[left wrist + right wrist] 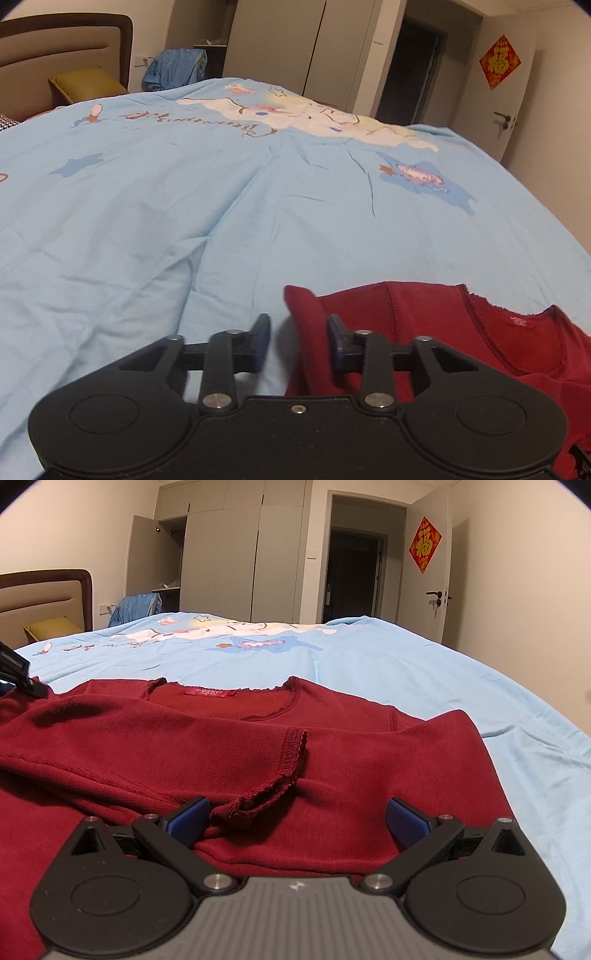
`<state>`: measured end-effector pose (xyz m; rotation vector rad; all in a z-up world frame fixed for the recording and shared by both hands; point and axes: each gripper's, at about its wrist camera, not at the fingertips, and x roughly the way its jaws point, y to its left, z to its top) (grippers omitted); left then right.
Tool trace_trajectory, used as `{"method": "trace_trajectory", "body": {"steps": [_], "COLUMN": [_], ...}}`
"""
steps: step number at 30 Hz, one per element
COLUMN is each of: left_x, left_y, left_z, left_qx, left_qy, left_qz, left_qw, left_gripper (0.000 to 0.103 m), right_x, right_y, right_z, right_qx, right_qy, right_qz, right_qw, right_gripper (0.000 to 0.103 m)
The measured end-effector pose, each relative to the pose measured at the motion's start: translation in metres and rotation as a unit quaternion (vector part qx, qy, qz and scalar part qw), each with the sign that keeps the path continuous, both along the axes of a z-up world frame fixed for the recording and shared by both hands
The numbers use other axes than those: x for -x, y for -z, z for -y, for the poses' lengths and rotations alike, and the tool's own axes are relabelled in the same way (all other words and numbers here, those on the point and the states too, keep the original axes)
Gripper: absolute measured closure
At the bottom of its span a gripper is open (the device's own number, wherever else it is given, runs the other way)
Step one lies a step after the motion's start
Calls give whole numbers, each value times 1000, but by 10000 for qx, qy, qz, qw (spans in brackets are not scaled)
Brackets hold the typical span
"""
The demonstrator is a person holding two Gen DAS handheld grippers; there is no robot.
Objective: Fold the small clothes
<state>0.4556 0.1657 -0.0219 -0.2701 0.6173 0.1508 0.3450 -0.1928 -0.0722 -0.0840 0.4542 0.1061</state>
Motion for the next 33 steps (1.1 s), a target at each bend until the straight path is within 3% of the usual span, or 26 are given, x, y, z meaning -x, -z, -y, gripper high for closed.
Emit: {"method": "trace_trajectory", "body": {"steps": [1,3,9,13,19,23,25,30,33], "left_x": [7,25,97,137,139,121,115,122,115], "left_y": [-3,-9,-11,6,27,29,27,13,10], "left_z": [-3,-6,-5,4,32,42,43,53,60], "left_qx": [8,-88,-378,-731,-1226,-1458,-1485,-1663,-1767], "left_qy": [-11,3,-13,59,506,423,205,182,313], "left_qz": [64,195,494,305,60,259,396,1159,1204], "left_qw": [10000,9998,9981,9968,9911,9881,9879,9791,9764], "left_gripper": [46,37,15,14,13,15,25,25,25], "right_x": [0,1,1,1,1,1,1,1,1], "right_y": [0,0,0,0,0,0,0,1,1], "right_z": [0,1,1,1,1,1,1,1,1], "right_qx": [-4,-10,-9,-11,-12,-15,-24,-43,-48], "right_qy": [-1,-2,-2,-2,-2,-3,-4,-5,-3], "right_qz": [-1,0,0,0,0,0,1,1,7], "right_qw": [10000,10000,10000,10000,10000,10000,10000,10000,10000], "right_gripper": [0,0,0,0,0,0,0,0,0]}}
